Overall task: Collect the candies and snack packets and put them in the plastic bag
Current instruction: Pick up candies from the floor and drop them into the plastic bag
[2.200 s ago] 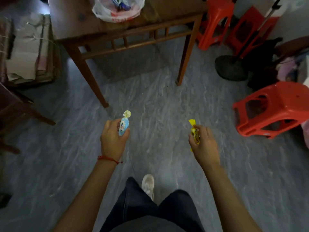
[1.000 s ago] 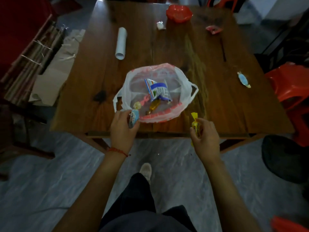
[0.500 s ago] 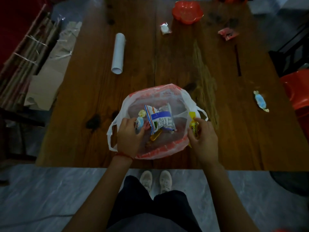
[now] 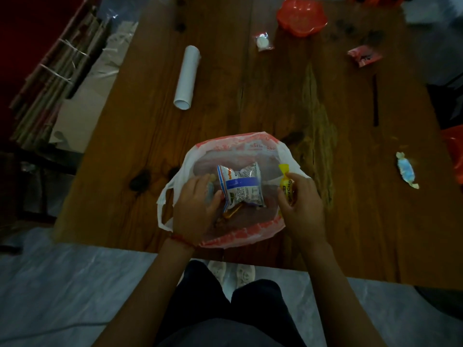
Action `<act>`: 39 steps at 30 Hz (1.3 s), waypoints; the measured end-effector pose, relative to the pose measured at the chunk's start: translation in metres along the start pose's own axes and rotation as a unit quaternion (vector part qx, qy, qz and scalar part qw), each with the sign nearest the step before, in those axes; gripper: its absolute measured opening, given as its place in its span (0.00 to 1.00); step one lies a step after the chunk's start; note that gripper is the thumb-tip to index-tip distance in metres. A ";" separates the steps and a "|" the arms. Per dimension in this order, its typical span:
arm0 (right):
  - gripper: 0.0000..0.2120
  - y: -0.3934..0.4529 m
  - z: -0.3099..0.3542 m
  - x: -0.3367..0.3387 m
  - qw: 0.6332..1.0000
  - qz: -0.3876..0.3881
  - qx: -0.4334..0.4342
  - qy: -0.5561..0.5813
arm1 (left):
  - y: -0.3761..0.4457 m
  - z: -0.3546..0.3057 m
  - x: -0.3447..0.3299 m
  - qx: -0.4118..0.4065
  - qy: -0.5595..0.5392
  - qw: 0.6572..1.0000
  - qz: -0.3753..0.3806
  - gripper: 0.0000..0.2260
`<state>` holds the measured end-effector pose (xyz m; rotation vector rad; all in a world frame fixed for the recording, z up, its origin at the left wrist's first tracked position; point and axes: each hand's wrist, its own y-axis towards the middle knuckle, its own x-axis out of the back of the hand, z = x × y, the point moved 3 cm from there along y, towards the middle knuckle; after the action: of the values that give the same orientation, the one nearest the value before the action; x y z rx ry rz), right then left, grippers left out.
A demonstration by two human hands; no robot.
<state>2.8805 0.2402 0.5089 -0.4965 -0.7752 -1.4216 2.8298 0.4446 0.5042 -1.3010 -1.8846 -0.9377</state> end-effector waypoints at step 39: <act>0.23 -0.046 -0.022 0.028 0.979 -0.026 -0.086 -0.182 | 0.004 0.007 0.002 -0.161 0.045 0.982 0.085 0.24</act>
<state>2.8384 0.1999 0.5080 -0.8932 -0.9660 -1.4724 2.8327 0.4528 0.5026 -1.5505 -1.5686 -1.2244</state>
